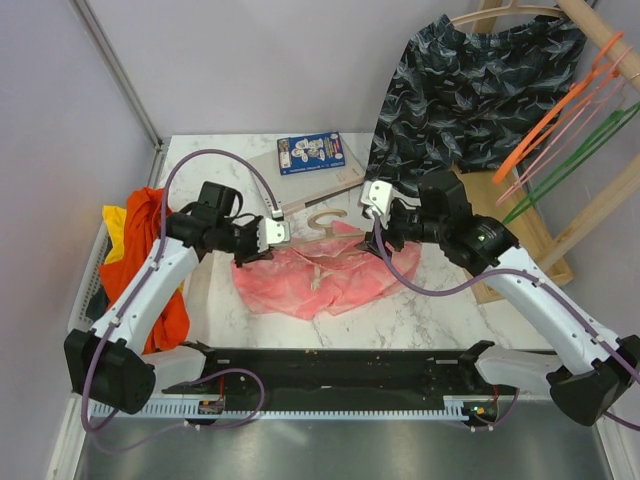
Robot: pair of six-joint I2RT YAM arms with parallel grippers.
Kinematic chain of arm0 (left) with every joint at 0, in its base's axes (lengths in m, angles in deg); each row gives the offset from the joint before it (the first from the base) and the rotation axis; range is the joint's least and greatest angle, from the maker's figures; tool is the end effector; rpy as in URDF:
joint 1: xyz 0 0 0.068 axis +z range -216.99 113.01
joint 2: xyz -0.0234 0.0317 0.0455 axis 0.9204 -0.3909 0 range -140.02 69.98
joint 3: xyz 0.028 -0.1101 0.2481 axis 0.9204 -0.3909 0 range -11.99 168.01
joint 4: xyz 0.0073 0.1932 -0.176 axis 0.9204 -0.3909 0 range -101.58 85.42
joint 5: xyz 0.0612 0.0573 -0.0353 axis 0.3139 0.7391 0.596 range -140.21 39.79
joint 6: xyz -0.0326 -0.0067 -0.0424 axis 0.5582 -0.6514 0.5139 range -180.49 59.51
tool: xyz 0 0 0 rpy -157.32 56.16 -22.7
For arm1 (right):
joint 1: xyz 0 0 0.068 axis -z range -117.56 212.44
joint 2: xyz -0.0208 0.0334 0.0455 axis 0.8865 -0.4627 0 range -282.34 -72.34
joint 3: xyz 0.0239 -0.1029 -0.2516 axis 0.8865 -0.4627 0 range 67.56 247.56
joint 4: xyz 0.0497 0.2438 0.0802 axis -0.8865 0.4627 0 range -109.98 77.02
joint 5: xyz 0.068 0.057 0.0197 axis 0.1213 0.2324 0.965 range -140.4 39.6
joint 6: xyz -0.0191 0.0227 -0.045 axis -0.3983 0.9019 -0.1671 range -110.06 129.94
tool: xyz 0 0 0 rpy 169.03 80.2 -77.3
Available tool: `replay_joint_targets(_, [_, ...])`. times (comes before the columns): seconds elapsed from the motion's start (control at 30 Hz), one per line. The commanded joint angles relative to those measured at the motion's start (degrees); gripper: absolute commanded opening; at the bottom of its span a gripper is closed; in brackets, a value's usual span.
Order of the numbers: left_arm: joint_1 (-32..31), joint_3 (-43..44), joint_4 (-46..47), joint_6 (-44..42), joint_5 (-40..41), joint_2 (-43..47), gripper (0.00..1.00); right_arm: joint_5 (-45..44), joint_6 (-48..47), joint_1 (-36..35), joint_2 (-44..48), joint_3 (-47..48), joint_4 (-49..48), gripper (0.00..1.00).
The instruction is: Place the shorts on the hanger
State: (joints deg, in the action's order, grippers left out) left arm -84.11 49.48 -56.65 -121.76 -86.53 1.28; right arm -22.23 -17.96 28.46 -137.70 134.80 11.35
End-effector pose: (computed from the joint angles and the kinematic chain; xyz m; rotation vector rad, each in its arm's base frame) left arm 0.2110 -0.0870 0.2998 1.6689 1.7077 -0.4777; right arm 0.1935 0.1506 0.3698 -1.3090 1.6010 0.5759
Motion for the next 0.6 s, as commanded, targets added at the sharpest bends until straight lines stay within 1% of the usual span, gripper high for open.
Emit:
replay_joint_targets(0.0, [-3.0,4.8,0.1,4.3,-2.3,1.6,0.02,0.1,-7.3,-3.1,-1.3,6.0,0.7,0.72])
replay_joint_targets(0.1, [-5.3,6.2,0.1,5.6,-1.9,1.3,0.02,-0.1,-7.2,-4.3,-2.7,8.3,0.8,0.72])
replay_joint_targets(0.33, [-9.7,6.6,0.4,5.9,0.5,0.5,0.02,4.0,-3.7,-4.8,-4.7,12.6,0.8,0.70])
replay_joint_targets(0.43, [-10.6,7.2,0.6,6.9,0.7,-0.1,0.02,5.9,-2.5,-5.0,-4.8,13.3,0.7,0.63])
replay_joint_targets(0.47, [-10.9,7.3,0.7,7.7,0.7,-0.3,0.02,6.5,-2.2,-5.1,-4.8,13.1,0.7,0.57])
replay_joint_targets(0.57, [-11.2,8.3,1.2,9.4,0.9,-0.9,0.02,7.5,-2.2,-5.3,-4.8,12.7,1.3,0.51])
